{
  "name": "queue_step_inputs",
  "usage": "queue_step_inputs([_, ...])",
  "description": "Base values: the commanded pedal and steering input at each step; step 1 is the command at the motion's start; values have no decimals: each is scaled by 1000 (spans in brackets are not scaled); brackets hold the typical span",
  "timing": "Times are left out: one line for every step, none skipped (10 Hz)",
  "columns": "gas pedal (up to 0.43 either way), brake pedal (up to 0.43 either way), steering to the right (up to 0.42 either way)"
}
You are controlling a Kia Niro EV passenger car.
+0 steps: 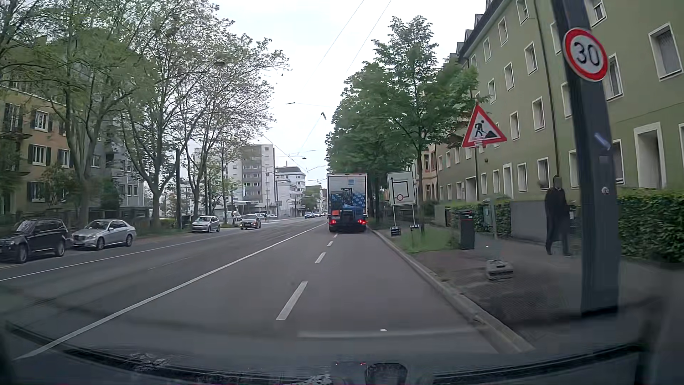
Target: Follow the waypoints while adhering to traffic rules and regulations
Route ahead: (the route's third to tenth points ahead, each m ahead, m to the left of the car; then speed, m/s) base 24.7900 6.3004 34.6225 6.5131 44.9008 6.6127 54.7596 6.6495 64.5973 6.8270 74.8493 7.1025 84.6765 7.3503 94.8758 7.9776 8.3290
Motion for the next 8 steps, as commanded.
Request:
queue_step_inputs([0, 0, -4])
queue_step_inputs([0, 0, -4])
queue_step_inputs([0, 0, -4])
queue_step_inputs([0, 0, -4])
queue_step_inputs([0, 0, -4])
queue_step_inputs([0, 0, -4])
queue_step_inputs([0, 0, -4])
queue_step_inputs([0, 0, -4])
